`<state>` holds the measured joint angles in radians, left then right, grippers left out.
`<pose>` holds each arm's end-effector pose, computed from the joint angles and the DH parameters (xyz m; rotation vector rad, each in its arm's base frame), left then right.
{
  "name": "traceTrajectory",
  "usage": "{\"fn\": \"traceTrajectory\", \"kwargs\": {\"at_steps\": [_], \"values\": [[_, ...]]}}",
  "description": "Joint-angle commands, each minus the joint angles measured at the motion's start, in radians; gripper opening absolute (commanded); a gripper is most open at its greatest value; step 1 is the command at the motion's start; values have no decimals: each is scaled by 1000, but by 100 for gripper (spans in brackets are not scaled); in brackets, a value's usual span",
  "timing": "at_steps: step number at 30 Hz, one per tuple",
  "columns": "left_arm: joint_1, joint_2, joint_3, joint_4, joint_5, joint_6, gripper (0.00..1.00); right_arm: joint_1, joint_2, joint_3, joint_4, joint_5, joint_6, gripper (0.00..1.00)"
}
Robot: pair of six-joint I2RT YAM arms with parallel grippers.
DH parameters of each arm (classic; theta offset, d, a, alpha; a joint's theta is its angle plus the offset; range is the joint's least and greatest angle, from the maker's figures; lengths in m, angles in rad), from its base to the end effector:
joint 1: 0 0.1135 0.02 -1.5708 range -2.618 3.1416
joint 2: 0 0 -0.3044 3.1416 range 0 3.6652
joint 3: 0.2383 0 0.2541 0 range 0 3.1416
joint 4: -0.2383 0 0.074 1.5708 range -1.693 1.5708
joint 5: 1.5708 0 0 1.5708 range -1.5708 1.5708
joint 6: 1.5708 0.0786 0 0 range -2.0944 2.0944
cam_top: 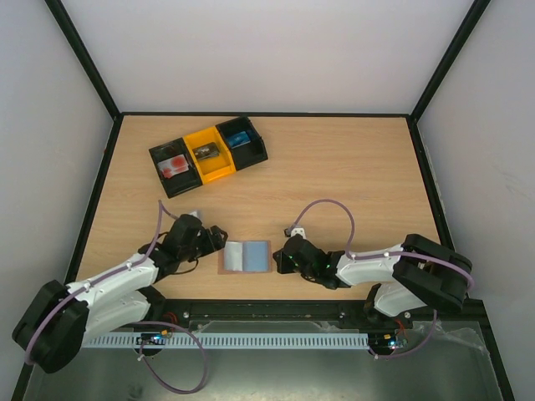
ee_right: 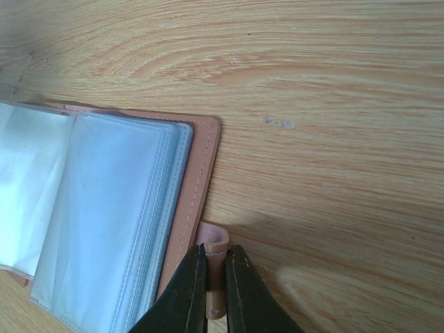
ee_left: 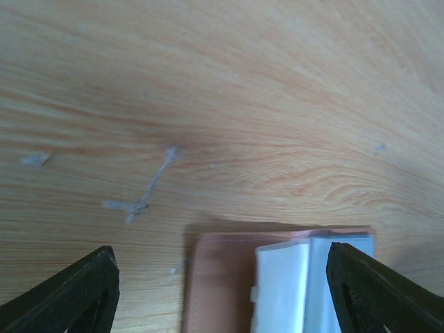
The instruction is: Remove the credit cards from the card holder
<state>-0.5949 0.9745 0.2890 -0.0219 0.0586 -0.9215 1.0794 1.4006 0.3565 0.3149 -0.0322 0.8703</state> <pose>0.1581 -0.1126 0.1564 -0.3623 2.4007 -0.8207 0.1196 0.2288 0.1286 -0.2819 2.5123 0.9592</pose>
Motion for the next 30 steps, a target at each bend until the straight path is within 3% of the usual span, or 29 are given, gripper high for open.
{"fn": "traceTrajectory", "kwargs": {"at_steps": [1,11,23,30], "values": [[4,53,-44,61,31,-26,83,-1,-10,-22,9,-4,16,7],[4,168,-51,232,185,-59,83,-1,-16,-32,27,-8,23,7],[4,-9,-42,210,273,-110,82,0,-4,-33,41,-9,21,8],[3,-11,-70,323,337,-170,82,-1,-8,-35,48,-11,25,9]]}}
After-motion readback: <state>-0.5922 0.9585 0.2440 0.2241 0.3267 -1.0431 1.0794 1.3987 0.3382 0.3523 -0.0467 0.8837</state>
